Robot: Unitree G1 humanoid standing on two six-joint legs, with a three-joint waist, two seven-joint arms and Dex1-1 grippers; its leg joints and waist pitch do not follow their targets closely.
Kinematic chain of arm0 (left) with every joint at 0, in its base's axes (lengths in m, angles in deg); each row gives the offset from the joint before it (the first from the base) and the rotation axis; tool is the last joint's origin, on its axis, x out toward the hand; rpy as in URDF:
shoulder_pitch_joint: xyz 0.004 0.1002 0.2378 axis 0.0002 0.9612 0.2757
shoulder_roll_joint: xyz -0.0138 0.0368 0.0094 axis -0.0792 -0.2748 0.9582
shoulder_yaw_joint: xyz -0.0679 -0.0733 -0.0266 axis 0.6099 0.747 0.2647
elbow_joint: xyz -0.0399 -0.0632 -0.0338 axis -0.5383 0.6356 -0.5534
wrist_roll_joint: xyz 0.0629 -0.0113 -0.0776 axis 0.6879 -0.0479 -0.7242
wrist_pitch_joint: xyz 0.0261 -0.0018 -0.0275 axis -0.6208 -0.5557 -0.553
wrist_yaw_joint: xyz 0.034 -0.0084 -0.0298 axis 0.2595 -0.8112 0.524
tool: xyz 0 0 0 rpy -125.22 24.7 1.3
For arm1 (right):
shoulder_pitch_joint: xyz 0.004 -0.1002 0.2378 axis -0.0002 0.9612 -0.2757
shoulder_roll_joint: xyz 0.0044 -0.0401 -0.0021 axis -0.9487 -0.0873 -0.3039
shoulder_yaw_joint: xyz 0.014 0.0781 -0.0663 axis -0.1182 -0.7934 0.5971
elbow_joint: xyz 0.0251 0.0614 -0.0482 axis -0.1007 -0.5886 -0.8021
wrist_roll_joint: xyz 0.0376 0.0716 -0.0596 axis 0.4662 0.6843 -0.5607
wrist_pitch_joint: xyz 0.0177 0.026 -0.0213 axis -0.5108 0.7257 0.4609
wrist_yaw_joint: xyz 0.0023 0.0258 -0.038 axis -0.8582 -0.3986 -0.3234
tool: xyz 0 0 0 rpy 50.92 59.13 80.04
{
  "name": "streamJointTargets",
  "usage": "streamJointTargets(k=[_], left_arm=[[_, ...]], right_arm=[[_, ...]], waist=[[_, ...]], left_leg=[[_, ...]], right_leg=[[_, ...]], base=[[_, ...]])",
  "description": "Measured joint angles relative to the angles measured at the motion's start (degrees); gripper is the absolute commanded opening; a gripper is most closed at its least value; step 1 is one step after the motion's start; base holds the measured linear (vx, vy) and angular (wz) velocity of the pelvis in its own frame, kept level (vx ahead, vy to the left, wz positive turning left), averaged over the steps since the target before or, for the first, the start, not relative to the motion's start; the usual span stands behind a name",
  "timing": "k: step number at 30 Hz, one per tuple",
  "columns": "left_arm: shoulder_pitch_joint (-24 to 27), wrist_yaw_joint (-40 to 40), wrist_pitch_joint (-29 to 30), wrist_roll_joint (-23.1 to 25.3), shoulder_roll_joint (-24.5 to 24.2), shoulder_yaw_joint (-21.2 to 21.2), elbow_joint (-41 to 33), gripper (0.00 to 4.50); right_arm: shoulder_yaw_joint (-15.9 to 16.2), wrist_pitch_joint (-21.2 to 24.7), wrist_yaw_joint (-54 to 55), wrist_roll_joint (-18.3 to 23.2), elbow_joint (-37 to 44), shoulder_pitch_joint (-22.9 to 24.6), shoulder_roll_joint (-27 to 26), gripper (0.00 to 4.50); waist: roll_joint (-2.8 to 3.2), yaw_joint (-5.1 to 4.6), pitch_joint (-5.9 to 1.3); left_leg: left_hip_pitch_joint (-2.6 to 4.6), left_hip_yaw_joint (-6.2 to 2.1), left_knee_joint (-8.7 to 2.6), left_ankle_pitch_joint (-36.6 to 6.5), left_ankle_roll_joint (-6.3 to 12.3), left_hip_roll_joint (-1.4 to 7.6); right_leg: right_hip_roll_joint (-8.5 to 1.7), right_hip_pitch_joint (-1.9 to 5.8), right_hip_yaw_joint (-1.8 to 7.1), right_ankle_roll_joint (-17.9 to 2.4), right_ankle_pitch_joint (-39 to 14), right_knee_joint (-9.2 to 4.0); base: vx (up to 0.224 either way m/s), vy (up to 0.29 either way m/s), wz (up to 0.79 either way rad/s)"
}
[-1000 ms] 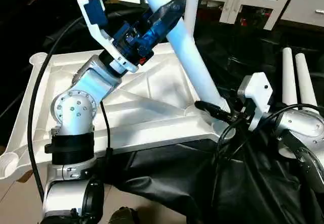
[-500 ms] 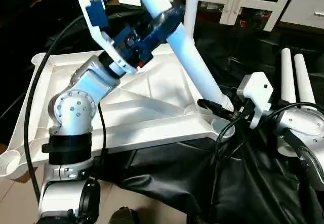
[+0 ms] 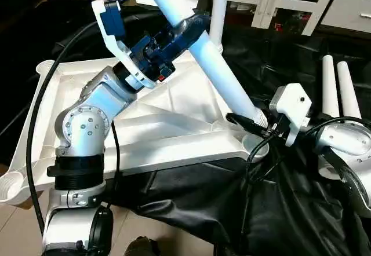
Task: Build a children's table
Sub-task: Insert table leg to table base
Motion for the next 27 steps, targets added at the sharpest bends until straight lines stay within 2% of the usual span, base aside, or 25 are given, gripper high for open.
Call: streamJointTargets(k=[16,17,20,21,23,25,27], left_arm=[[-1.46,-1.48,-1.64,2.79,0.53,-1.15,1.53,1.66],[-1.73,-1.58,-1.78,2.98,0.52,-1.24,1.76,1.66],[-2.69,-2.92,-2.76,5.11,0.21,-1.92,2.27,1.66],[-2.79,-3.81,-3.07,6.31,-0.2,-2.02,2.52,1.66],[-3.45,-6.03,-3.13,8.78,-0.95,-2.43,3.52,1.66],[-5.3,-8.63,-3.04,11.33,-1.43,-3.18,4.2,1.65],[-7.68,-10.84,-2.91,12.9,-1.38,-3.82,4.19,1.65]], right_arm=[[0.14,-0.09,0.34,-0.16,-1.59,-0.36,-0.4,1.91],[0.1,-0.03,0.48,-0.09,-1.62,-0.37,-0.59,2.61],[0.07,0.02,0.62,-0.12,-1.62,-0.71,-0.71,2.68],[-0.07,0.03,0.62,-0.1,-1.61,-1.03,-0.7,2.95],[-0.12,0.08,0.59,-0.06,-1.6,-1.56,-0.71,3.05],[-0.16,0.25,0.67,-0.01,-1.59,-2.15,-0.81,3.1],[-0.23,1.25,1.37,0.18,-1.58,-2.97,-1.5,3.34]], waist=[[0.0,0.02,0.0],[0.0,0.01,0.0],[0.01,-0.12,-0.01],[0.01,-0.22,-0.01],[0.01,-0.22,-0.01],[0.01,-0.14,0.0],[0.0,-0.07,0.0]], left_leg=[[-0.01,-0.01,0.02,0.0,0.0,0.0],[-0.01,-0.01,0.02,0.0,0.0,0.0],[-0.01,-0.02,0.03,0.0,0.0,0.0],[0.0,-0.02,0.03,0.0,0.0,0.0],[-0.01,-0.07,0.04,0.01,0.0,0.0],[-0.04,-0.12,0.06,0.01,-0.01,0.0],[-0.07,-0.14,0.08,0.01,0.0,-0.01]], right_leg=[[0.0,0.0,0.0,0.0,0.0,0.0],[0.0,0.0,0.0,0.0,0.0,0.01],[0.0,0.0,0.0,0.0,0.0,0.01],[0.0,0.0,0.0,0.0,0.0,0.03],[0.01,0.0,-0.03,0.0,0.0,0.05],[0.01,0.0,-0.04,0.0,0.0,0.05],[0.01,0.0,-0.04,0.0,0.0,0.03]], base=[[0.0,0.0,0.0],[0.0,0.0,0.0],[0.0,0.0,0.0],[0.0,0.0,0.0],[0.0,0.0,0.0],[0.0,0.0,0.0],[0.0,0.0,0.0]])
